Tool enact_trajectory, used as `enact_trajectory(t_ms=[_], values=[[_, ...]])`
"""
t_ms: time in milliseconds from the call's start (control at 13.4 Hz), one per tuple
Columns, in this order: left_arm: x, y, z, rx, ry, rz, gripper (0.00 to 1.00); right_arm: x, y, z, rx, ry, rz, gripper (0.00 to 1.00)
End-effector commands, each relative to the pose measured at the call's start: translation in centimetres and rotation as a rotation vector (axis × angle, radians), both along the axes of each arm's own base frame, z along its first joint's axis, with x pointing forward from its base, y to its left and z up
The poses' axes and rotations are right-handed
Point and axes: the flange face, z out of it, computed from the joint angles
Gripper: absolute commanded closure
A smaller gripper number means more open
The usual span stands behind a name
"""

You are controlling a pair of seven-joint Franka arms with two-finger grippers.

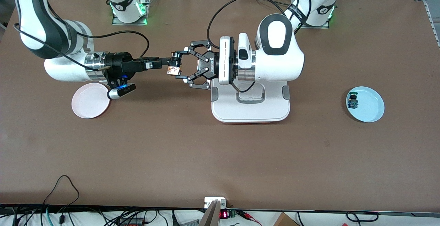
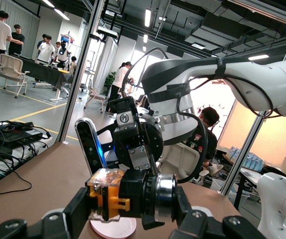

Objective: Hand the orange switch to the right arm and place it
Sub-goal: 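Close the right gripper on the orange switch beside the left gripper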

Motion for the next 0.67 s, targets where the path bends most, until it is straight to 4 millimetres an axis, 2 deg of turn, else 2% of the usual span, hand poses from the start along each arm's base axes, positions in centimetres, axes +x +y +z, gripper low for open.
enact_trajectory(t_ms=[0,224,373,597], values=[[0.1,0.1,0.7,-0.018,0.001,0.018,1.00,-1.4,2.3,1.3,-0.009,0.009,-0.036,0.00],[0.2,0.1,0.9,-0.020,-0.001,0.019,1.00,-1.6,2.5,1.3,-0.010,0.014,-0.048,0.01],[0.2,0.1,1.0,-0.021,-0.003,0.020,1.00,-1.9,1.6,0.4,-0.045,0.018,-0.099,0.02],[0.2,0.2,1.0,-0.021,-0.003,0.021,1.00,-1.9,1.2,1.0,-0.063,0.015,-0.136,0.02]])
